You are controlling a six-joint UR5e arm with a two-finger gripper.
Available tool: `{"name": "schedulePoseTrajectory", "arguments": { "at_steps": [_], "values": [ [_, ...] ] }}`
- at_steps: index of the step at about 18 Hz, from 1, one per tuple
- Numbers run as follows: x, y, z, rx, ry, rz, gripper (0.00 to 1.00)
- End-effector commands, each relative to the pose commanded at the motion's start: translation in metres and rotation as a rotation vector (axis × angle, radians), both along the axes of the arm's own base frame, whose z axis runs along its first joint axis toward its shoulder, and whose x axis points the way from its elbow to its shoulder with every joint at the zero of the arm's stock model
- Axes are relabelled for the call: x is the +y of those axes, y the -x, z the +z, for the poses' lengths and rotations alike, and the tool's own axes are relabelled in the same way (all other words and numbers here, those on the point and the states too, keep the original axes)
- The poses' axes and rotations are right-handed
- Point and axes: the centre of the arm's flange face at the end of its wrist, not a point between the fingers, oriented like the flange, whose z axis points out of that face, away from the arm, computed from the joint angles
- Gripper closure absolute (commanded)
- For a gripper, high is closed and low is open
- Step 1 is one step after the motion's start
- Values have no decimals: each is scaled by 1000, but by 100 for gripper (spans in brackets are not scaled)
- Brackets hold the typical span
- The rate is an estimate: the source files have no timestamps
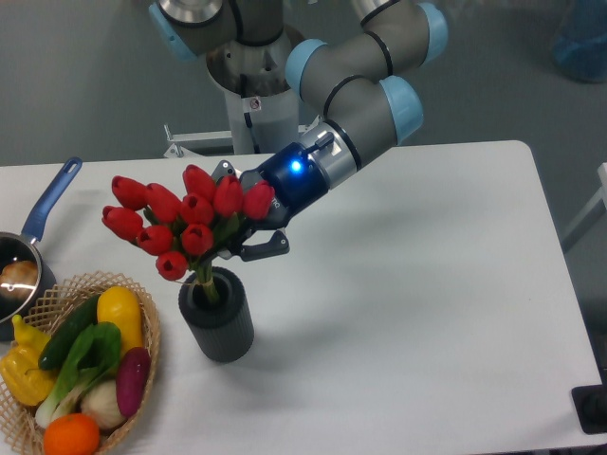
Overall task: Pick up the flowers from the vase
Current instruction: 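Raise the tulips clear of the vase rim and move them away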
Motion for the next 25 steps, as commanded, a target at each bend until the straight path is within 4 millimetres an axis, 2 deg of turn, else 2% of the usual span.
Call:
{"name": "schedulePoseTrajectory", "arguments": {
  "at_steps": [6,9,14,23,25],
  "values": [
    [-2,13,27,-50,13,26,60],
    [-5,16,30,-56,9,32,60],
    [-13,30,46,-88,-19,52,60],
    [-14,31,59,-104,-14,58,60],
    [-16,36,65,-104,-14,66,60]
  ]
}}
